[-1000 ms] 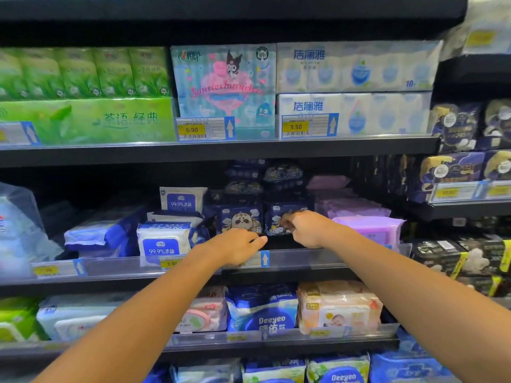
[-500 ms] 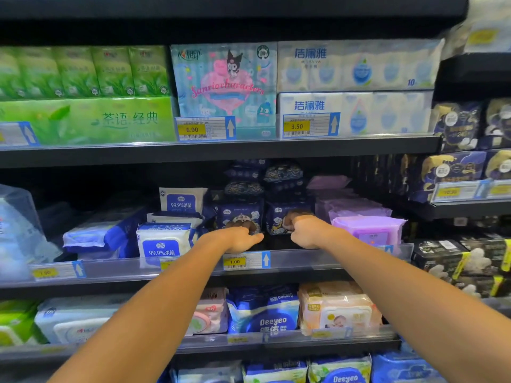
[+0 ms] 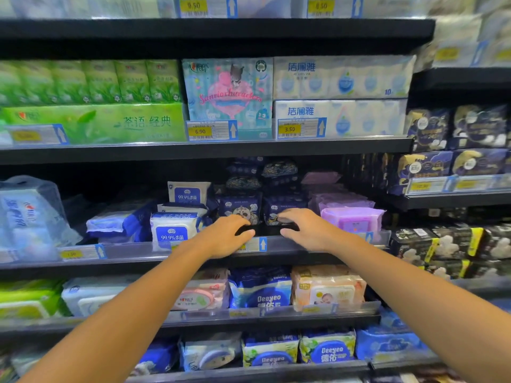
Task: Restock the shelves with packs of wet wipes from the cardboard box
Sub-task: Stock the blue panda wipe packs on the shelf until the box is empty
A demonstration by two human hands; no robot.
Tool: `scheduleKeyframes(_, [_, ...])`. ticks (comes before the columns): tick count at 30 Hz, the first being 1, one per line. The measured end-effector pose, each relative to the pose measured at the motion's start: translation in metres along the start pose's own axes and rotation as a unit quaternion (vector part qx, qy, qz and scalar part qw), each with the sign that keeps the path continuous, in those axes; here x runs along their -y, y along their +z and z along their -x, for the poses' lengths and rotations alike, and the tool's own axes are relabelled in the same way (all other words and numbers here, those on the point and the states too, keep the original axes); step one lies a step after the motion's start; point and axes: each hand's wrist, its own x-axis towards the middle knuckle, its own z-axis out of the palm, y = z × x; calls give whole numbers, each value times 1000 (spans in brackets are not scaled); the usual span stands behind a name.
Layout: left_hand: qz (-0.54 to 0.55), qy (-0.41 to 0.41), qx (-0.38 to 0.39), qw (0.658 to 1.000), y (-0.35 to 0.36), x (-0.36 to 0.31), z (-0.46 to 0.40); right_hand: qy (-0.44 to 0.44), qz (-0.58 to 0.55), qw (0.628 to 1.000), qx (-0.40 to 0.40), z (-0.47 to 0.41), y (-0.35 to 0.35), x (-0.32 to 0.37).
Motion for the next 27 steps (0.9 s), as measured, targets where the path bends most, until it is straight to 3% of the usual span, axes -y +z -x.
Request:
scheduleKeyframes(10, [-12,54,-91,994,-2,-24,107,-44,-32,996,-71,88,10,22])
scheduleKeyframes(15, [-14,73,-100,992,27,-18,161,-77,-46,994,-57,138,42,32])
scheduleKeyframes(21, [2,51,-53,997,112,3,240,-93,-78,993,14,202,131,32])
scheduleKeyframes(27, [46,-18,59,997,227,36,316,-33,-109,984,135,266,244,23])
